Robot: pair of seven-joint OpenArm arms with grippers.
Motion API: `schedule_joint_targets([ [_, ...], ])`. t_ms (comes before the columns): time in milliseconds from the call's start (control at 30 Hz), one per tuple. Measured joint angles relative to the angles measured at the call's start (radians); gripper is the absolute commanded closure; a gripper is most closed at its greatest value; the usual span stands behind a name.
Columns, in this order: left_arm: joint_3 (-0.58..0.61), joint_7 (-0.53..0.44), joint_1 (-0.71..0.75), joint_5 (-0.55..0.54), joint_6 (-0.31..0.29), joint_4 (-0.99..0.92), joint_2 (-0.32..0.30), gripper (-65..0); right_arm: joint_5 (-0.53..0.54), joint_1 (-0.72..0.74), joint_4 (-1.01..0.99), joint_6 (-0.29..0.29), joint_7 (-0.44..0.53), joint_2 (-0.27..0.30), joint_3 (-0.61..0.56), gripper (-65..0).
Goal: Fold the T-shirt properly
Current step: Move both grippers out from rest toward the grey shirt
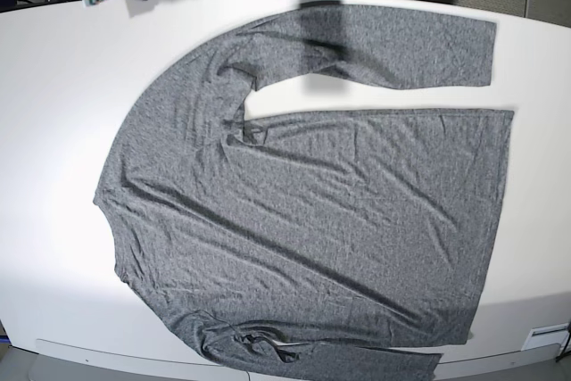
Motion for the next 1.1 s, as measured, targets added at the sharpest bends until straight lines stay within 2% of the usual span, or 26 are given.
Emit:
schedule_joint_targets([
  [200,-0.001,0.005,-0.022,-0.002,-0.009,0.144,0.0,-8.8,-0.003,0.119,0.026,0.0,0.003,-0.002,0.041,-16.8],
  [333,-0.002,-0.004,-0.107,-0.003,-0.008,0.161,0.002,-8.8,-0.003,0.26,0.027,0.0,0.042,-0.023,0.042,-16.8],
  [567,-0.002,-0.001,-0.259,0.002,-0.011,0.161,0.0,-9.5,-0.003,0.414,0.027,0.0,0.024,-0.027,0.042,-16.8],
  [667,-0.003,-0.001,-0.346,0.019,-0.01,0.16,0.001,-16.6,-0.008,0.467,0.027,0.001,-0.015,-0.027,0.042,-16.9],
  [767,-0.002,0.001,-0.428,0.144,-0.016,0.159,-0.003,-23.7,-0.156,0.517,0.027,0.012,-0.036,-0.026,0.041,-17.1],
  [800,0.0,0.003,-0.447,0.164,-0.017,0.159,-0.013,-24.6,-0.208,0.527,0.027,0.023,-0.035,-0.026,0.041,-19.6],
  [900,0.001,-0.003,-0.476,0.187,-0.016,0.159,-0.111,-25.6,-0.346,0.55,0.027,0.117,-0.034,-0.024,0.041,-29.4],
  [933,0.0,0.0,-0.481,0.192,-0.014,0.159,-0.152,-25.6,-0.401,0.553,0.027,0.133,-0.031,-0.024,0.041,-31.7],
  [1000,0.0,-0.001,-0.484,0.212,-0.016,0.159,-0.243,-25.6,-0.487,0.553,0.027,0.146,-0.031,-0.027,0.041,-32.7],
  [1100,0.006,-0.019,-0.483,0.302,-0.018,0.159,-0.393,-25.6,-0.579,0.554,0.026,0.146,-0.03,-0.026,0.041,-32.7],
])
